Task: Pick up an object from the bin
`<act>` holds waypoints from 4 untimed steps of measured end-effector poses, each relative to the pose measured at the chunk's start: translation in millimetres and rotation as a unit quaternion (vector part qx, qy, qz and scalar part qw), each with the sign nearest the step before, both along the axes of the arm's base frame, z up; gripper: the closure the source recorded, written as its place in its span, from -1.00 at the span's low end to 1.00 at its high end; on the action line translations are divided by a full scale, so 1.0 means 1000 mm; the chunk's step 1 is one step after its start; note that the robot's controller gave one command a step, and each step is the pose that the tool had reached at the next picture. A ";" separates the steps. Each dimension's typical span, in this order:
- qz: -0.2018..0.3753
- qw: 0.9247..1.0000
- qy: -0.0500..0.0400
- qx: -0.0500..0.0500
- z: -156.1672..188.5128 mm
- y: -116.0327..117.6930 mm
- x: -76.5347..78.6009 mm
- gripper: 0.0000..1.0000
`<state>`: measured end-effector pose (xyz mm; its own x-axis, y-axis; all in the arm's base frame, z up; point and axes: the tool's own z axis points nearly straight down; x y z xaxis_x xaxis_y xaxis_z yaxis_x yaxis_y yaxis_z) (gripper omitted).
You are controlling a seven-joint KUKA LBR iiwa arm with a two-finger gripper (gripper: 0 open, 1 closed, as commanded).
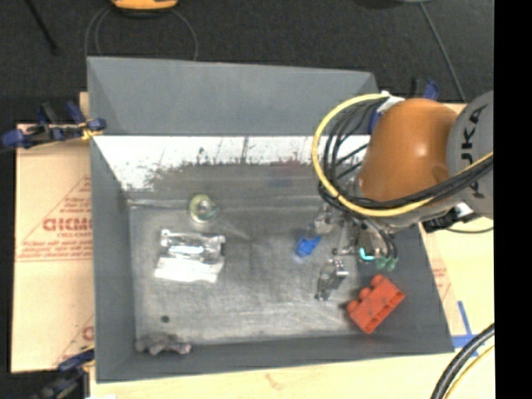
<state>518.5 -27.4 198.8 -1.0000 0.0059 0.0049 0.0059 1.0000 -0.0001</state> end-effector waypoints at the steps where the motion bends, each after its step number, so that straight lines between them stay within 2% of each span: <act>1: -0.140 0.990 -0.003 0.000 -0.103 0.021 0.055 -1.00; 2: -0.067 0.998 -0.005 -0.001 -0.105 0.009 0.059 -1.00; 3: -0.005 1.000 -0.009 -0.001 -0.125 -0.085 0.118 -1.00; 4: 0.103 0.995 -0.012 -0.002 -0.123 -0.037 0.075 -1.00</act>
Offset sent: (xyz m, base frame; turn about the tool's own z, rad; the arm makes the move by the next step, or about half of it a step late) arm 0.0547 0.0208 -0.1011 0.2837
